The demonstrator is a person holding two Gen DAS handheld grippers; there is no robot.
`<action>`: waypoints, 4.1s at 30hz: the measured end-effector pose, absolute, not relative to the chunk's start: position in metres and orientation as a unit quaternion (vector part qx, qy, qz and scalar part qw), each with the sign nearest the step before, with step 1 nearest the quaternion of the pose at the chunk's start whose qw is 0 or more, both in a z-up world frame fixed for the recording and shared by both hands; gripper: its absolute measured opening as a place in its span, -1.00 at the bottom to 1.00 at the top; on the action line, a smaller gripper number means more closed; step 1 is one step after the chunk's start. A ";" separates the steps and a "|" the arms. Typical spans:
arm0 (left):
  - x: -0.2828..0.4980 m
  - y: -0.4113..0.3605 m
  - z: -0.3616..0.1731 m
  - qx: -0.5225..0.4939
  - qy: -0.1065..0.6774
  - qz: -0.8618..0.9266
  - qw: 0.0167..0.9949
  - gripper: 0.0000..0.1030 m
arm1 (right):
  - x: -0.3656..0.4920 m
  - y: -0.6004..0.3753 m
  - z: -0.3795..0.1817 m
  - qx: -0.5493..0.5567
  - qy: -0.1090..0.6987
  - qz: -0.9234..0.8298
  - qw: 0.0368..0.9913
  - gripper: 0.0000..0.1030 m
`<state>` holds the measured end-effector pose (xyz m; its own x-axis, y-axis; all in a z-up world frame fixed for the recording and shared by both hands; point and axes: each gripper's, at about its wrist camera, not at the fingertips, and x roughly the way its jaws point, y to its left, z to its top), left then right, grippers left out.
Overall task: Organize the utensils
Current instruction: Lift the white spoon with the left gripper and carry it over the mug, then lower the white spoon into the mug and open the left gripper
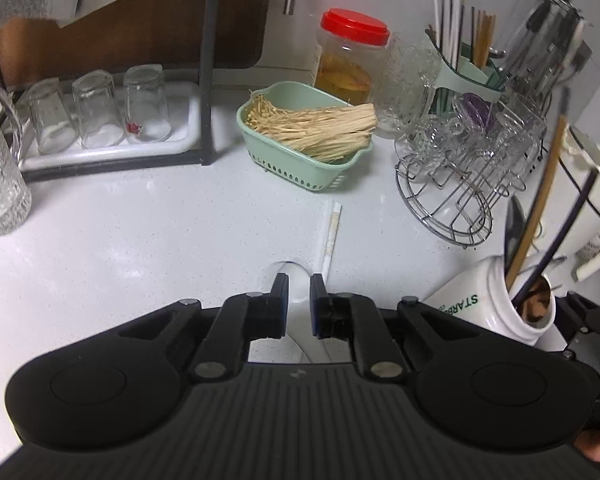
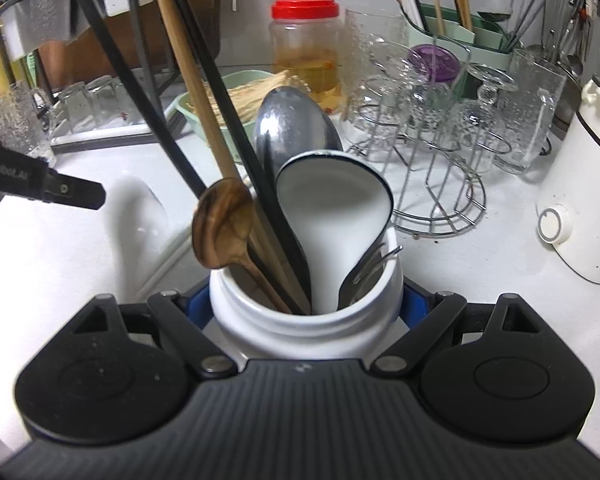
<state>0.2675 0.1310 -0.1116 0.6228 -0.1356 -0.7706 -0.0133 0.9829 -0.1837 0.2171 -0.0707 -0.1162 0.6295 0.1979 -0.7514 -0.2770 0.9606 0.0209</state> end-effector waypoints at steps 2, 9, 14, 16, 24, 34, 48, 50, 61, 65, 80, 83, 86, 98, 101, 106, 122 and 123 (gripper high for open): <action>0.266 0.132 -0.114 -0.081 0.432 -0.036 0.898 -0.86 | 0.214 -0.066 -0.117 -0.048 0.404 0.134 0.904 0.77; 0.267 0.149 -0.132 -0.108 0.449 -0.032 0.886 -0.86 | 0.210 -0.061 -0.118 -0.048 0.393 0.137 0.908 0.77; 0.273 0.167 -0.148 -0.143 0.467 -0.021 0.872 -0.83 | 0.210 -0.061 -0.118 -0.042 0.392 0.130 0.910 0.76; 0.278 0.173 -0.154 -0.146 0.475 -0.008 0.868 -0.64 | 0.209 -0.060 -0.118 -0.041 0.393 0.126 0.910 0.76; 0.294 0.196 -0.168 -0.167 0.457 0.011 0.874 -0.08 | 0.209 -0.058 -0.118 -0.040 0.397 0.116 0.909 0.76; 0.320 0.207 -0.184 -0.166 0.467 -0.012 0.868 -0.43 | 0.210 -0.056 -0.117 -0.049 0.403 0.113 0.907 0.77; 0.316 0.186 -0.168 -0.119 0.460 -0.022 0.880 -0.81 | 0.207 -0.054 -0.118 -0.055 0.399 0.108 0.909 0.77; 0.313 0.183 -0.158 -0.110 0.456 -0.021 0.883 -0.83 | 0.206 -0.053 -0.118 -0.055 0.396 0.106 0.910 0.77; 0.287 0.162 -0.110 -0.041 0.427 -0.017 0.903 -0.88 | 0.205 -0.044 -0.120 -0.060 0.382 0.126 0.914 0.77; 0.278 0.162 -0.092 -0.040 0.415 -0.012 0.909 -0.88 | 0.207 -0.041 -0.120 -0.063 0.378 0.134 0.914 0.77; 0.251 0.151 -0.008 -0.023 0.355 -0.013 0.935 -0.88 | 0.211 -0.038 -0.122 -0.067 0.371 0.151 0.914 0.77; 0.244 0.151 0.004 -0.022 0.344 -0.014 0.939 -0.88 | 0.212 -0.037 -0.122 -0.068 0.371 0.152 0.914 0.77; 0.237 0.151 0.018 -0.022 0.335 -0.012 0.942 -0.88 | 0.213 -0.035 -0.122 -0.069 0.370 0.154 0.914 0.78; 0.225 0.141 0.064 -0.025 0.293 -0.033 0.955 -0.88 | 0.213 -0.031 -0.122 -0.070 0.369 0.159 0.913 0.77; 0.228 0.130 0.065 -0.019 0.293 -0.048 0.955 -0.88 | 0.212 -0.030 -0.123 -0.071 0.368 0.162 0.913 0.77; 0.235 0.112 0.064 -0.003 0.295 -0.072 0.953 -0.88 | 0.211 -0.030 -0.123 -0.071 0.367 0.164 0.913 0.77; 0.262 0.053 0.005 0.116 0.339 -0.124 0.925 -0.88 | 0.211 -0.031 -0.122 -0.069 0.362 0.167 0.914 0.77; 0.263 0.050 0.002 0.120 0.343 -0.129 0.923 -0.88 | 0.211 -0.031 -0.123 -0.069 0.362 0.168 0.915 0.77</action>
<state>0.2626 0.0502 0.0016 0.7309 -0.1558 -0.6645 0.3205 0.9379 0.1326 0.2105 -0.0308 -0.1226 0.6822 0.2569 -0.6845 -0.3564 0.9343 -0.0046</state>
